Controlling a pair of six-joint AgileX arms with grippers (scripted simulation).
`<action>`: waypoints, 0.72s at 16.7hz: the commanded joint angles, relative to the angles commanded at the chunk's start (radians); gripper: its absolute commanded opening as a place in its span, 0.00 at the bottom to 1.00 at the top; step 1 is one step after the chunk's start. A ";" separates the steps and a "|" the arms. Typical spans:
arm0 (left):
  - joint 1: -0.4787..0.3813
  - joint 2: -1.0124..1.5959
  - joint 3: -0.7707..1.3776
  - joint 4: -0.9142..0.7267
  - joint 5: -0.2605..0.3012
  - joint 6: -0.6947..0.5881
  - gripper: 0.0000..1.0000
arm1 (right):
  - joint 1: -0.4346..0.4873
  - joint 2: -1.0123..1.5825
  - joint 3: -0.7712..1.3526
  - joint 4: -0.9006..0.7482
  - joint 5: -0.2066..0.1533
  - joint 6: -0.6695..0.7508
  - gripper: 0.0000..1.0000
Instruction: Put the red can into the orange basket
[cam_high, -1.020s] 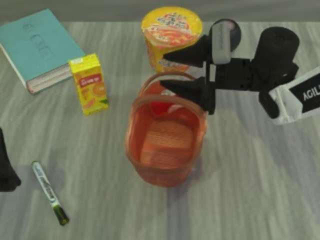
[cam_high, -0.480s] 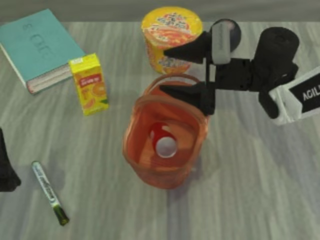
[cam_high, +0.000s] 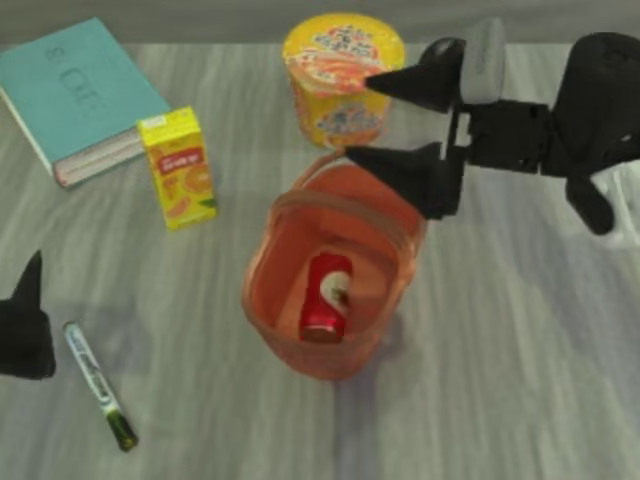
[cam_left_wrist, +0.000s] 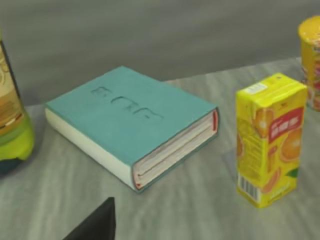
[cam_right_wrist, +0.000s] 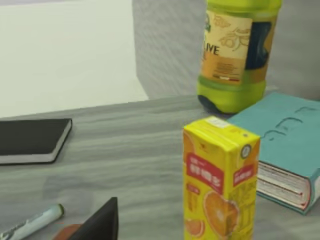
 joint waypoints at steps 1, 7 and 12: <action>-0.025 0.068 0.068 -0.053 0.004 0.036 1.00 | -0.010 -0.058 -0.044 -0.034 0.031 -0.003 1.00; -0.190 0.578 0.582 -0.435 0.018 0.303 1.00 | -0.088 -0.533 -0.362 -0.296 0.290 -0.019 1.00; -0.336 1.072 1.075 -0.774 0.014 0.561 1.00 | -0.161 -1.037 -0.627 -0.539 0.537 -0.017 1.00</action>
